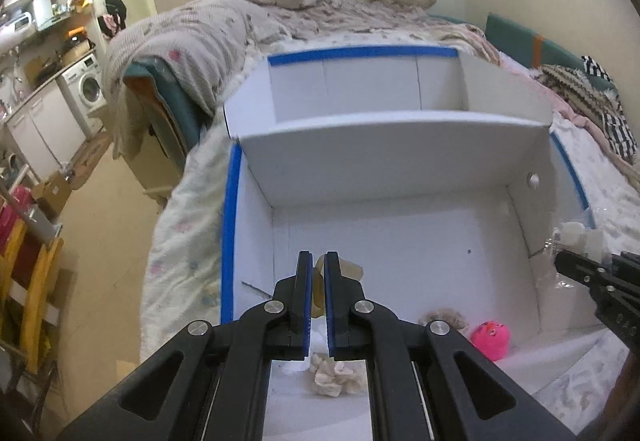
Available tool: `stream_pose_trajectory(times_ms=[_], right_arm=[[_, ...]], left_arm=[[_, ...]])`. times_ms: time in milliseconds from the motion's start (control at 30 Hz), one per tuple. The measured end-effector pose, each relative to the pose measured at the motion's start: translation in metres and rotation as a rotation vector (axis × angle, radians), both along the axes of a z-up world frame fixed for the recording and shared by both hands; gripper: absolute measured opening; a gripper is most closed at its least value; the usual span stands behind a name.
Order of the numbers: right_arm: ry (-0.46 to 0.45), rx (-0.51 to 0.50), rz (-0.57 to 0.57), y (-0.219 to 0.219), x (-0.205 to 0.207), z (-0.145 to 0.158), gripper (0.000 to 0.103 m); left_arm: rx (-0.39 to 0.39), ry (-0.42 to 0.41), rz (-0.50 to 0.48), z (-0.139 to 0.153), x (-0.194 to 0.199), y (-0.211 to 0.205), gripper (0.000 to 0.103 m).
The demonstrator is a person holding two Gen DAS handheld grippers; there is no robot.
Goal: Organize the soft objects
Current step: 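Carry the clear plastic bag with the right gripper over the box interior, then open the right gripper to drop the plastic bag into the box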
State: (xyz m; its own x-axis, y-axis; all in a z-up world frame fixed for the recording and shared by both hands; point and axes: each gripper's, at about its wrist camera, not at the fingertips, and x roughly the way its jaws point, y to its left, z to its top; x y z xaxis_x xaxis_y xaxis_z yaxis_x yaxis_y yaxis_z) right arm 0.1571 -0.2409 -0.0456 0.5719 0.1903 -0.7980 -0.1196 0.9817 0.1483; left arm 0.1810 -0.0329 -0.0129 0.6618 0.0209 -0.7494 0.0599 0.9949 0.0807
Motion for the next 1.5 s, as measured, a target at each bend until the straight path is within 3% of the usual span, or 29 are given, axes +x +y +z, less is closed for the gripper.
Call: stream_pose_trajectory(times_ms=[333,733,867,967,1000,1033,1100,1167,1233,1500], right_arm=[[0.135,0.003,-0.008,0.001,0.01,-0.029,0.013],[0.126,0.023,-0.032,-0.004,0.009,-0.028,0.013],[0.121,0.08,-0.024,-0.006,0.009,-0.025,0.016],[0.104,0.118,-0.02,-0.007,0.008,-0.02,0.036],[0.093,0.127,-0.022,-0.007,0.007,-0.018,0.053],[0.076,0.14,-0.018,-0.007,0.006,-0.016,0.06],[0.049,0.133,-0.018,-0.006,0.005,-0.011,0.064],[0.027,0.126,-0.019,-0.005,0.004,-0.007,0.07],[0.018,0.165,-0.011,-0.007,0.005,-0.005,0.071],[0.013,0.177,-0.054,-0.015,0.005,-0.004,0.079]], left_arm=[[-0.016,0.09,0.024,-0.036,0.018,0.003,0.006],[-0.023,0.127,0.032,-0.042,0.018,0.004,0.006],[-0.011,0.131,0.025,-0.044,0.017,0.001,0.009],[-0.013,0.133,0.018,-0.043,0.016,-0.001,0.011],[-0.014,0.132,0.016,-0.043,0.015,-0.001,0.012],[-0.016,0.129,0.014,-0.042,0.015,-0.001,0.017],[-0.014,0.121,0.008,-0.04,0.014,-0.002,0.028],[-0.01,0.11,0.008,-0.037,0.013,-0.003,0.052],[-0.005,0.09,0.012,-0.033,0.01,-0.004,0.063],[0.012,0.016,0.014,-0.017,0.002,-0.006,0.064]])
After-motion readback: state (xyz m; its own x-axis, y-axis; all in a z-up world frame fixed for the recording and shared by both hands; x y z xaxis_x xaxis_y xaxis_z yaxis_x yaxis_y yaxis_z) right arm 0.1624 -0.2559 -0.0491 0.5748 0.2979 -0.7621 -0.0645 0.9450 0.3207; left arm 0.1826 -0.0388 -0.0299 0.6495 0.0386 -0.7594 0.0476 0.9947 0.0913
